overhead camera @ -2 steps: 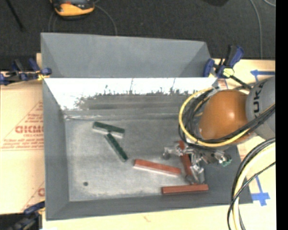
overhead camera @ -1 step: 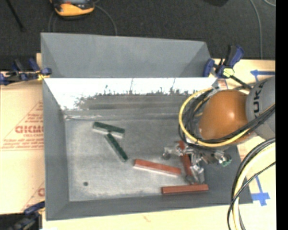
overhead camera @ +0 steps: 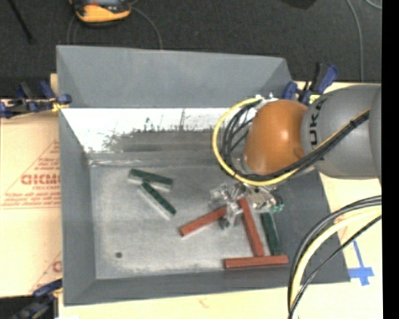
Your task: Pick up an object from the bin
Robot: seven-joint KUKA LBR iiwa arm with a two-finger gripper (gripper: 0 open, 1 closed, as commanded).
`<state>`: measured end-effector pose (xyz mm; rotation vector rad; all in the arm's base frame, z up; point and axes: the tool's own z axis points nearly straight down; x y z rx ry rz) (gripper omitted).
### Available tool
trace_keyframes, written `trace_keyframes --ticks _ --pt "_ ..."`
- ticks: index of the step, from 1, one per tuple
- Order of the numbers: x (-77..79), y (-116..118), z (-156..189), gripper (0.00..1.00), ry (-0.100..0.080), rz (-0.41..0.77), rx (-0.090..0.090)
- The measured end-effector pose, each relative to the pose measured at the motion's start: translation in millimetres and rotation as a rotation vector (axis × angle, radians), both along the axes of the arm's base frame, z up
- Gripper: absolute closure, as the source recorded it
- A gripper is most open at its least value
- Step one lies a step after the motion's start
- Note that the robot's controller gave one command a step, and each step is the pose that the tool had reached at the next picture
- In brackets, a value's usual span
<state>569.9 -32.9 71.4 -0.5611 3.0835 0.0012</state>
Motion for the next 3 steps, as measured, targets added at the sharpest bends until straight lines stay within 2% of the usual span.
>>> trace_keyframes --ticks 1,2,3 --pt "0.0 0.0 0.0 1.00 0.000 0.000 0.000" --pt "-23.0 -6.2 0.0 1.00 -0.001 0.124 -0.003" --pt "-41.5 -21.5 149.9 1.00 0.001 0.390 -0.004"
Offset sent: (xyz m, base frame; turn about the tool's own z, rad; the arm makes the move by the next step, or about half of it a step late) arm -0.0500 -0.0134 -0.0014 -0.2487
